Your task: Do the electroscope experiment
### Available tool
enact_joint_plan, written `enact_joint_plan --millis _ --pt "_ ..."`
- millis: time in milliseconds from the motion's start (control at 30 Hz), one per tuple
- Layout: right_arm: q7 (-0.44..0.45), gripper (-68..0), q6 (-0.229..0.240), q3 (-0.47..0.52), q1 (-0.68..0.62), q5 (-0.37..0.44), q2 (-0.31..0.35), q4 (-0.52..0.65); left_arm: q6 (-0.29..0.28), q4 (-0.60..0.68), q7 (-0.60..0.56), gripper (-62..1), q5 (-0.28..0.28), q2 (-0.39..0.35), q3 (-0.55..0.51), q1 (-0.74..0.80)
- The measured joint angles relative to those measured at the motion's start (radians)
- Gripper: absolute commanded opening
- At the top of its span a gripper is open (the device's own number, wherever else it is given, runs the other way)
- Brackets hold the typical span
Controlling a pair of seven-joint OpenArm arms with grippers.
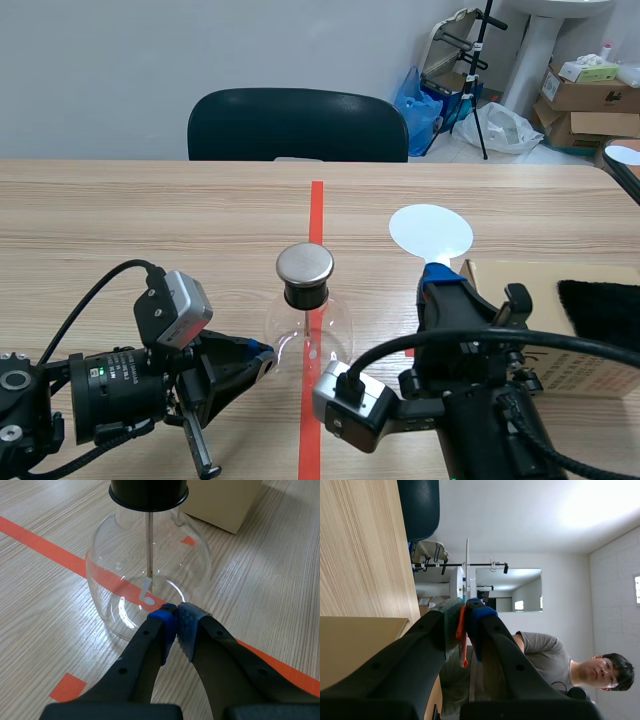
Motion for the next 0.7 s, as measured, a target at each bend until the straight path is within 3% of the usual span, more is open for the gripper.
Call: enact_joint_plan --millis 700 --pt "0.000 -66.5 0.000 0.000 0.000 0.000 0.000 0.000 0.000 0.000 0.000 -58.2 0.000 0.000 0.000 -0.017"
